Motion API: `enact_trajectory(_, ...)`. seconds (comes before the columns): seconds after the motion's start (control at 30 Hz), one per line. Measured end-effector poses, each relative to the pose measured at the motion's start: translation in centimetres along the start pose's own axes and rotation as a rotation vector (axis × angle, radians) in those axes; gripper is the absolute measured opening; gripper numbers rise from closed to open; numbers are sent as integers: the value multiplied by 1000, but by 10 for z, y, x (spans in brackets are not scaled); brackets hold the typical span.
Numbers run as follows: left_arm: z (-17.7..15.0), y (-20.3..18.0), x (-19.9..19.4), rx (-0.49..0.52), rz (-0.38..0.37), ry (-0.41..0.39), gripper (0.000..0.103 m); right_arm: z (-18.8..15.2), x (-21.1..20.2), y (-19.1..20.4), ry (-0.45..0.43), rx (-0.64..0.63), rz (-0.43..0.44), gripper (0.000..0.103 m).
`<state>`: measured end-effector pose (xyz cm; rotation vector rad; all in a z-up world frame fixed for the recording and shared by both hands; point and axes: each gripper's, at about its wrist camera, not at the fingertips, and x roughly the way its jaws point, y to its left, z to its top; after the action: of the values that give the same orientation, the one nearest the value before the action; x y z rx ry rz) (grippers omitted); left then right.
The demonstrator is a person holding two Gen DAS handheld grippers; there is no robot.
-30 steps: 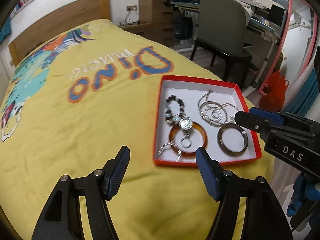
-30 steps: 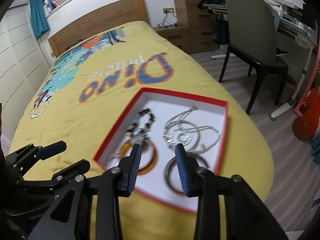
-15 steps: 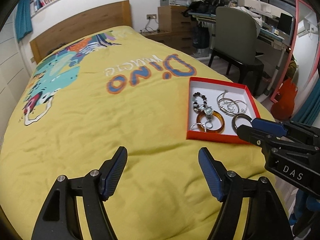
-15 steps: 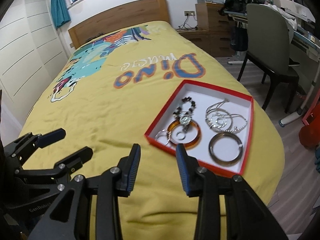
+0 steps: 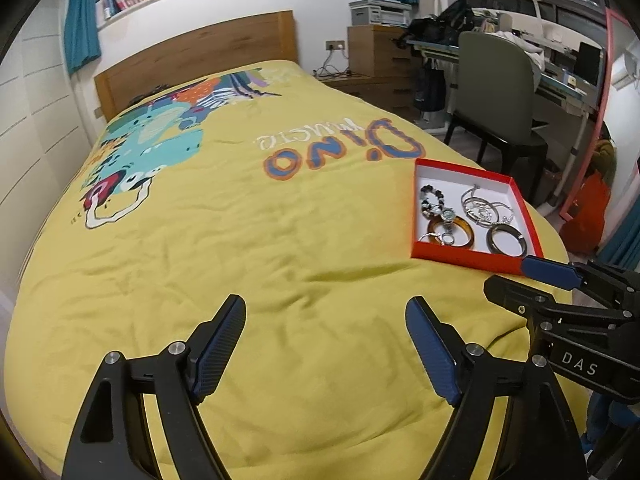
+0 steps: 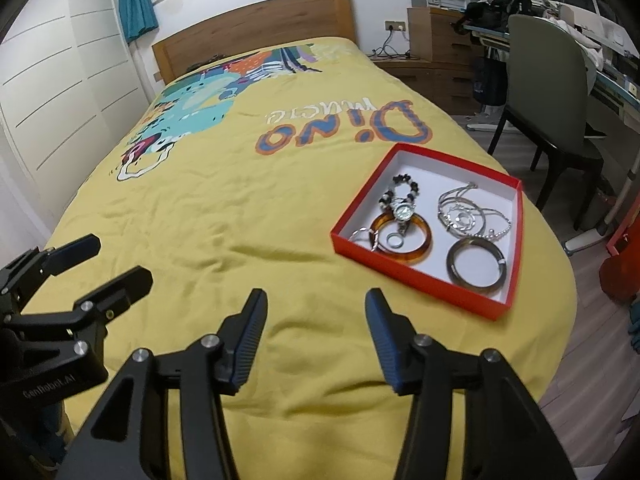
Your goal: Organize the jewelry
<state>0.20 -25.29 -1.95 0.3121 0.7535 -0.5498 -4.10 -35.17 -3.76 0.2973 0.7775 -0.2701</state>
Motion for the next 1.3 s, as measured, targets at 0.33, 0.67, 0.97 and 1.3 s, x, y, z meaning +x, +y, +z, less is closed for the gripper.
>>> enact_trajectory(0.33,-21,28,-14,-54,72,-6,82,-16,4,19,25,-24,-11,55)
enact_trajectory(0.67,-38,52,-21,-112,116,4,83,-29,8,33,37,-43,-16,64)
enact_trajectory(0.97,-47,62,-26,-132,139,2,86,-38,14,41,37,-62,-18,67)
enact_trajectory(1.3,-57,73,-19,-164,149,29,90,-42,22,39,31,-63,-45,67)
